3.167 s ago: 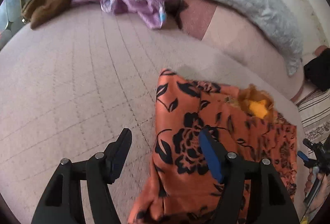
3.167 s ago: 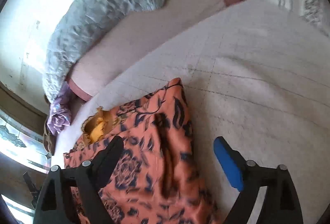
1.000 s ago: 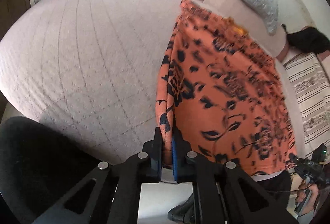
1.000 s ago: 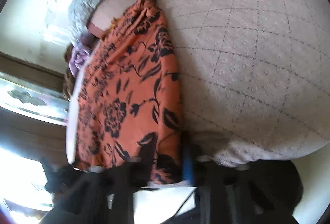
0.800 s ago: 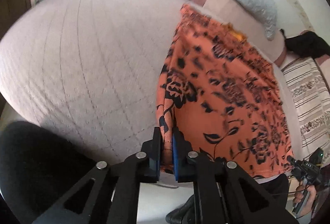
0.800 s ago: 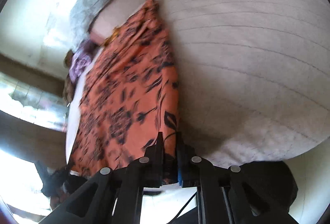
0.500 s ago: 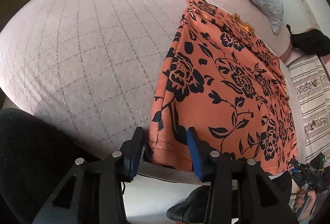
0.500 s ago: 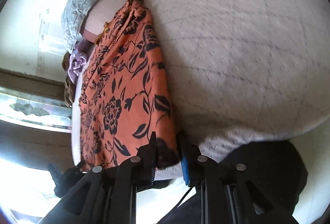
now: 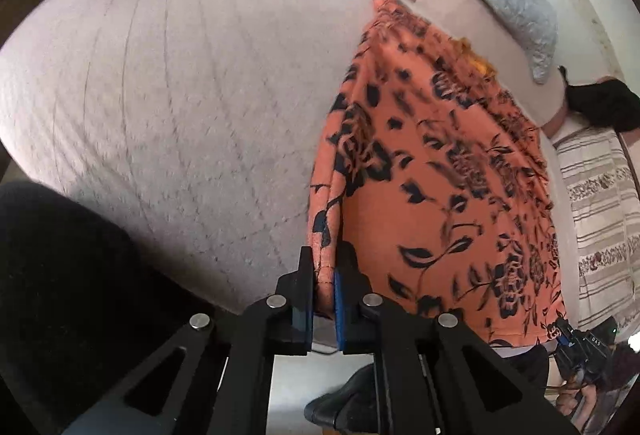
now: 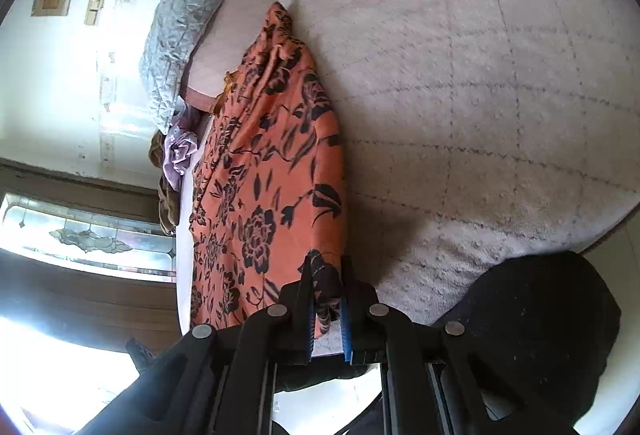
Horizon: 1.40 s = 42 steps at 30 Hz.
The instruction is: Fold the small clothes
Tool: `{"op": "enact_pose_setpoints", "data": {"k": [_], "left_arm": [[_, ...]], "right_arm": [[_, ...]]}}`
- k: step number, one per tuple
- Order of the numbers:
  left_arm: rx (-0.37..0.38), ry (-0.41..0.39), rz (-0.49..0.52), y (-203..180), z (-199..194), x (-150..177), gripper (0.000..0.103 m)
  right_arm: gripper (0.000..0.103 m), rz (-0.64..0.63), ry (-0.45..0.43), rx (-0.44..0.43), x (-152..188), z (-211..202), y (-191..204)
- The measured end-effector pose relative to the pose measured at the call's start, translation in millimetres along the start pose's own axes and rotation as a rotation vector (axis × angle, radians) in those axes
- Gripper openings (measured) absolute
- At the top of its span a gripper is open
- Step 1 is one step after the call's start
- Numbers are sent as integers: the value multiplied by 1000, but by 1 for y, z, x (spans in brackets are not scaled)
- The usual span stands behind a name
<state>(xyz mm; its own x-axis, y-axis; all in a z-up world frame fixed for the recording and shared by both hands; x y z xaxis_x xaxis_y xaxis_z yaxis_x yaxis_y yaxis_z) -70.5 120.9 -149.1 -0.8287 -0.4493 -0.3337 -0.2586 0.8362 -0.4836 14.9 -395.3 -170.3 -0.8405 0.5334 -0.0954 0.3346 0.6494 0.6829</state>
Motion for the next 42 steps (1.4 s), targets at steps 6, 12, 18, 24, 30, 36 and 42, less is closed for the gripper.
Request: {"op": "enact_pose_setpoints", "data": {"k": [6, 12, 18, 24, 30, 36, 42], "left_arm": [[94, -77, 9, -17, -27, -23, 8], [187, -139, 16, -41, -40, -67, 8], [227, -214, 72, -76, -26, -150, 8], [236, -304, 73, -99, 7, -258, 8], [144, -266, 86, -104, 101, -327, 11], [12, -154, 46, -77, 161, -337, 42], [59, -289, 50, -58, 92, -317, 70]], "right_arm": [[10, 22, -33, -88, -11, -5, 13], [10, 28, -86, -188, -45, -10, 45], [10, -3, -136, -248, -116, -4, 91], [10, -47, -249, -300, -220, 13, 161], [13, 20, -248, -238, -303, 97, 175], [67, -34, -109, -33, -324, 179, 165], [69, -106, -231, 31, -312, 129, 152]]}}
Point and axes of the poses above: each gripper's, at about its wrist camera, not at the fingertips, and z roughly the way its jaws point, y to its left, x to its underside, the point moved 5 cm from there along z, roughly the way its jaws point, and after that the axes turned 8 degrees about x, right-handed, at the moved point
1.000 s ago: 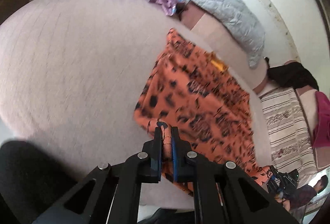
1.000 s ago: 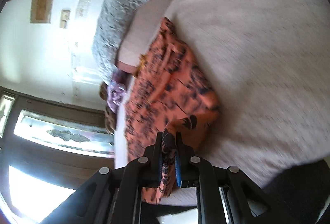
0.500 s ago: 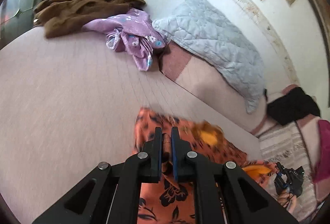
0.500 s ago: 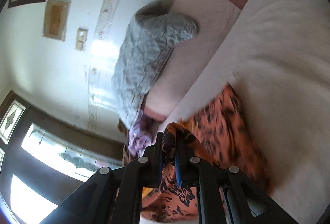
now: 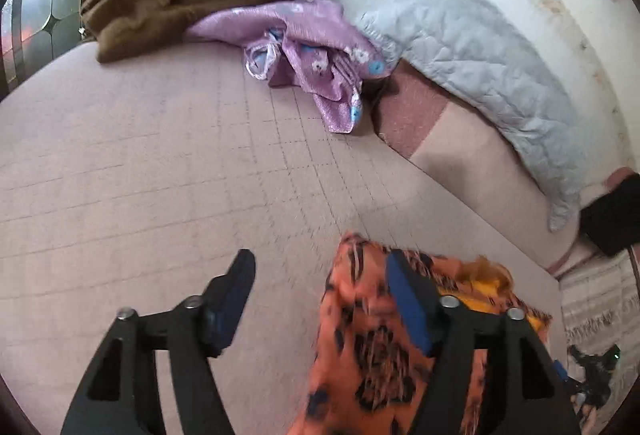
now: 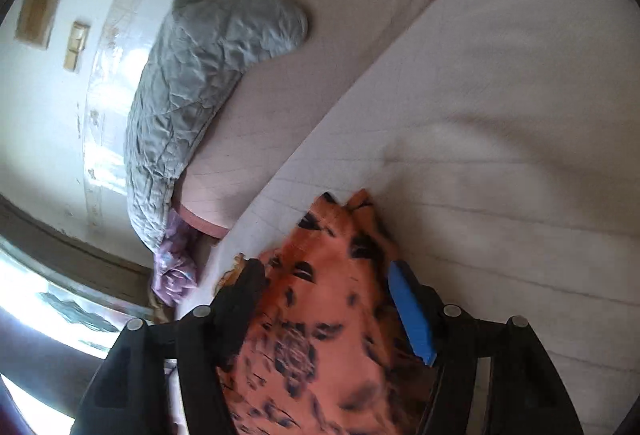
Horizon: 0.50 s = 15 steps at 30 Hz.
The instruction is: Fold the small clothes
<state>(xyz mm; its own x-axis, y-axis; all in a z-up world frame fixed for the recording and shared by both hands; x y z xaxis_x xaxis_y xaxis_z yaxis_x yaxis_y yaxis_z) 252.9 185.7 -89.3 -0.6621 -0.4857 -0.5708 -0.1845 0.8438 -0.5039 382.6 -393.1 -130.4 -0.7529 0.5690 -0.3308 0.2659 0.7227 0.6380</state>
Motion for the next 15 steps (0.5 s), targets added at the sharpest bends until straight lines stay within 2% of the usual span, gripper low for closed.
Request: {"op": "enact_pose_setpoints", "data": {"k": [4, 6, 8, 9, 10, 11, 12, 13, 15], "left_arm": [[35, 75, 18, 5, -17, 46, 72], [35, 139, 39, -1, -8, 73, 72], [32, 199, 50, -10, 7, 92, 72], [25, 245, 77, -16, 20, 101, 72], [-37, 241, 145, -23, 26, 105, 70], [-78, 235, 195, -29, 30, 105, 54], [-82, 254, 239, -39, 36, 104, 38], [-55, 293, 208, -46, 40, 101, 20], [-81, 303, 174, -54, 36, 89, 17]], "right_arm": [[70, -142, 127, 76, 43, 2, -12], [68, -205, 170, 94, 65, 8, -14], [68, -252, 171, 108, 79, 14, -5], [57, -270, 171, 115, 82, 15, 1], [47, -284, 184, 114, 83, 19, 9], [37, -308, 214, 132, 87, 23, 16], [29, -329, 223, 163, 90, 26, 19], [26, -345, 242, 202, 91, 29, 23], [20, -330, 263, 235, 89, 30, 25]]}}
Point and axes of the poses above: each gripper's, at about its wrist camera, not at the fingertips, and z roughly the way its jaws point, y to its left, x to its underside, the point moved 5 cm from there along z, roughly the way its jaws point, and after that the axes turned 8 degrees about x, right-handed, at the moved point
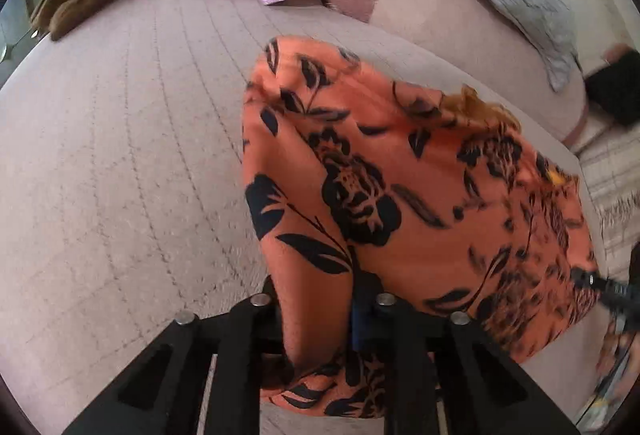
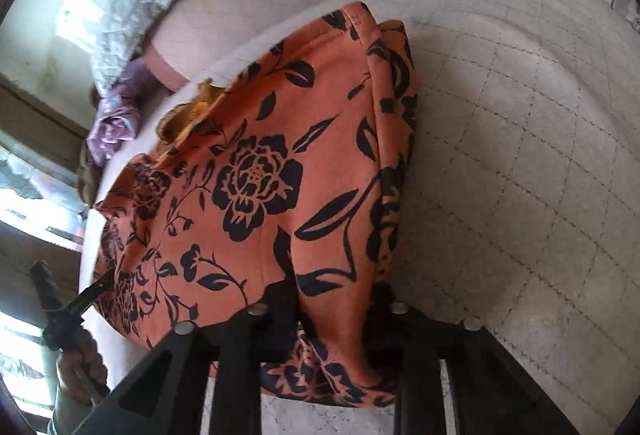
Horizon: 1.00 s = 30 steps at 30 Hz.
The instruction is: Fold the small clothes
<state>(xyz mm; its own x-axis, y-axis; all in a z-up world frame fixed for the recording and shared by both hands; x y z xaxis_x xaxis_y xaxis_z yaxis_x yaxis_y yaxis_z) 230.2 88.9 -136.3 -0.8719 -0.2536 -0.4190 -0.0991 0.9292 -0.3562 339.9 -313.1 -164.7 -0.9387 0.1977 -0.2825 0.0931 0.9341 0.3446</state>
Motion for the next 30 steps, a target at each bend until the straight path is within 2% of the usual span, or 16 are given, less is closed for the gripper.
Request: {"op": "enact_pose_setpoints", "data": {"k": [2, 5, 9, 12, 13, 14, 16, 17, 18, 19, 22, 23, 24, 26, 30], "left_arm": [[4, -25, 18, -9, -19, -10, 16], [51, -78, 54, -21, -63, -11, 16], [98, -115, 91, -21, -121, 26, 17], [144, -91, 63, -4, -129, 79, 19], [142, -71, 59, 3, -121, 97, 26], [130, -44, 64, 11, -109, 117, 32], [40, 51, 43, 36, -82, 156, 44], [84, -17, 39, 42, -88, 161, 46], [93, -40, 34, 44, -97, 160, 51], [75, -32, 21, 47, -103, 157, 58], [106, -90, 15, 53, -122, 130, 59], [104, -104, 18, 54, -125, 121, 59], [108, -109, 23, 53, -126, 113, 59], [139, -110, 48, 50, -120, 99, 59], [126, -81, 62, 43, -97, 71, 59]], "right_arm": [[18, 23, -12, -2, -6, -15, 8], [17, 27, -74, -56, -7, -55, 20], [17, -26, -124, -78, 14, -115, 30], [17, -21, -129, -95, 58, -141, 13], [18, -9, -103, -101, 84, -141, 1], [24, -3, -71, -113, 107, -137, -7], [37, 18, -12, -108, 156, -113, -33], [54, 36, 31, -66, 177, -96, -47], [52, 52, 65, -40, 194, -85, -59], [52, 60, -19, -95, 202, -93, -65], [53, 123, -88, -134, 197, -118, -75], [53, 113, -150, -128, 186, -130, -77], [54, 101, -174, -111, 179, -134, -78], [54, 90, -180, -111, 161, -135, -75], [54, 4, -198, -77, 120, -122, -57]]}}
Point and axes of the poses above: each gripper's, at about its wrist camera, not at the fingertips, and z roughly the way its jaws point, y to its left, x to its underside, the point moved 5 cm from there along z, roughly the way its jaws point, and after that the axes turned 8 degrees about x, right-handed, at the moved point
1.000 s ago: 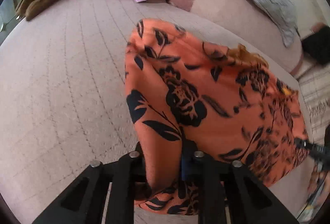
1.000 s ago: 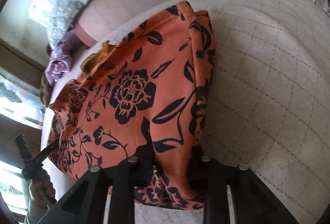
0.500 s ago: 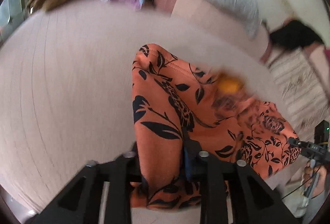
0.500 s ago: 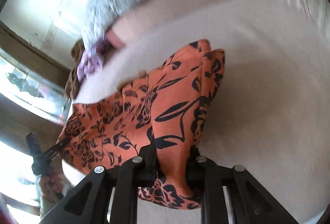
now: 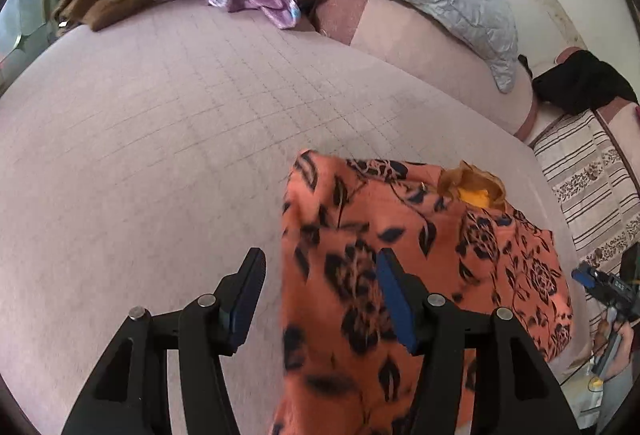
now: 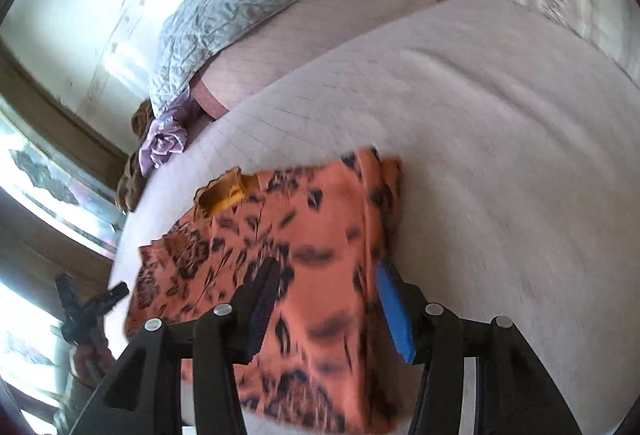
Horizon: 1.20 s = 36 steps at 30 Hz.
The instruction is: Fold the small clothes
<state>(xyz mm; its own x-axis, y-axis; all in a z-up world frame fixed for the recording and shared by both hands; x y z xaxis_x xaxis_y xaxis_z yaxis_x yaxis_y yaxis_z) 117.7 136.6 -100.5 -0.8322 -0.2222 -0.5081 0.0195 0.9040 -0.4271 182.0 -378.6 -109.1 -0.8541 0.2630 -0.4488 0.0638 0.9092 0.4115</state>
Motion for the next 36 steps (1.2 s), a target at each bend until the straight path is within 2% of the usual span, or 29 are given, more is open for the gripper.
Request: {"op": "enact_pose_setpoints", "data": {"k": [5, 7, 11, 15, 19, 22, 23, 24, 25, 26, 28, 30, 33, 36], "left_arm": [[-8, 12, 29, -3, 30, -14, 58], [-13, 28, 33, -2, 40, -14, 59], [-32, 52, 16, 2, 55, -15, 58], [-34, 51, 17, 2, 56, -16, 58], [-19, 37, 23, 2, 52, -18, 58], [-19, 53, 15, 3, 57, -20, 57], [-24, 59, 19, 3, 59, -21, 45], [-35, 67, 24, 3, 61, -22, 34], [-58, 81, 27, 4, 63, -23, 16], [-55, 79, 25, 4, 63, -25, 12], [-48, 55, 40, 0, 57, -28, 6], [-50, -2, 83, -11, 40, -35, 6], [-34, -80, 151, -31, 15, -47, 6], [-22, -120, 180, -42, 14, -64, 6]], "right_arm": [[54, -71, -10, 99, -31, 37, 8], [52, -100, 16, 117, -36, 54, 12], [52, -157, 35, 212, -36, 74, 8], [51, -159, 22, 213, -40, 73, 7], [52, -135, -27, 197, -49, 63, 7], [51, -145, 29, 200, -49, 77, 5], [36, -151, 43, 193, -47, 82, 6], [29, -156, 56, 196, -46, 84, 8], [26, -156, 59, 207, -46, 85, 9], [19, -158, 62, 211, -45, 85, 9], [13, -165, 66, 224, -46, 82, 12], [7, -183, 53, 234, -50, 74, 17], [6, -192, -16, 240, -58, 50, 25], [6, -201, -89, 243, -68, 26, 33]]}}
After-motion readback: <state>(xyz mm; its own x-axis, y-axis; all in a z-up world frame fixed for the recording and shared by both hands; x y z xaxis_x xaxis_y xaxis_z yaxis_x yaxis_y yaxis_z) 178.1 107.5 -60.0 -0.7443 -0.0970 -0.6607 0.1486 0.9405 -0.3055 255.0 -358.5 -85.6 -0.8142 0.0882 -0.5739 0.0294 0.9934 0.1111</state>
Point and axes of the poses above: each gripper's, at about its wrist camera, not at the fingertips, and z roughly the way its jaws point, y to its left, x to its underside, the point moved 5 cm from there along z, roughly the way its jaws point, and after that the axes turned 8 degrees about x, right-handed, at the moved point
